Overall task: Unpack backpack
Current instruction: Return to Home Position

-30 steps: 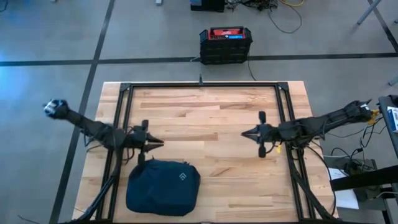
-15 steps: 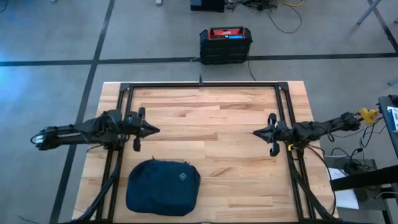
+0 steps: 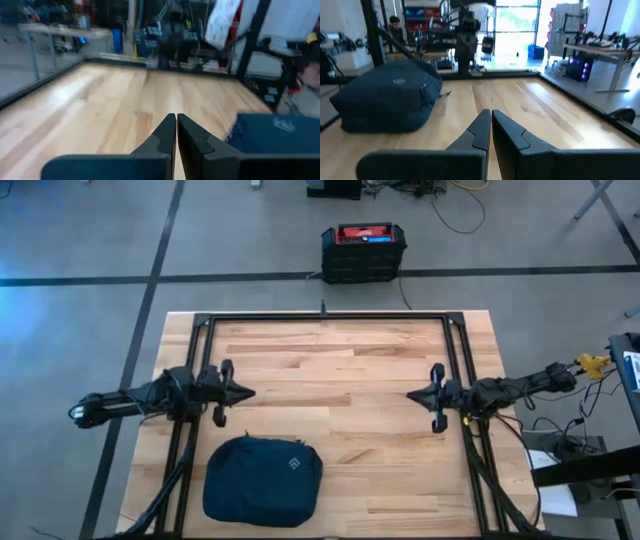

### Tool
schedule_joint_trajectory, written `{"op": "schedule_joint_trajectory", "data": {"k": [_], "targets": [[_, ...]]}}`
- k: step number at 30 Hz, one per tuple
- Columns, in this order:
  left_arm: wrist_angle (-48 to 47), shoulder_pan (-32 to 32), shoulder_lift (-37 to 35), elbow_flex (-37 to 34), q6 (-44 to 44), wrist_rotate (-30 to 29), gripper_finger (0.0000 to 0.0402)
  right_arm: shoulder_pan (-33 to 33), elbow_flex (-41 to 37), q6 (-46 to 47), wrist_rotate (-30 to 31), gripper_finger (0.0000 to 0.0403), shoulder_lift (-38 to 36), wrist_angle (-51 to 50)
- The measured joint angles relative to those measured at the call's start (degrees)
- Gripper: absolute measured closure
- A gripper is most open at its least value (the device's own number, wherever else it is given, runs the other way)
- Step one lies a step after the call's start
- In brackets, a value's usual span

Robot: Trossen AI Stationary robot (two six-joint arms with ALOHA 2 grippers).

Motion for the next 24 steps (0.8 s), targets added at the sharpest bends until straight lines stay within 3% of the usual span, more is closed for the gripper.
{"op": "schedule_joint_trajectory", "data": {"k": [4,13,24], "targets": [[2.7,-0.3,-0.1,-1.0,1.0,-0.8,0.0402,0.0,-0.1,-0.5,-0.9,0.0400,1.5,0.1],[5.9,-2.6,1.3,-2.4,-2.6,-9.0,0.0401,0.0,-0.1,-7.0,-0.4,0.0400,6.2,0.1],[6.1,-4.4,5.0,-2.2,-5.5,-9.3,0.0401,0.0,-0.1,-4.0,-0.5,0.0400,11.1,0.3]]}}
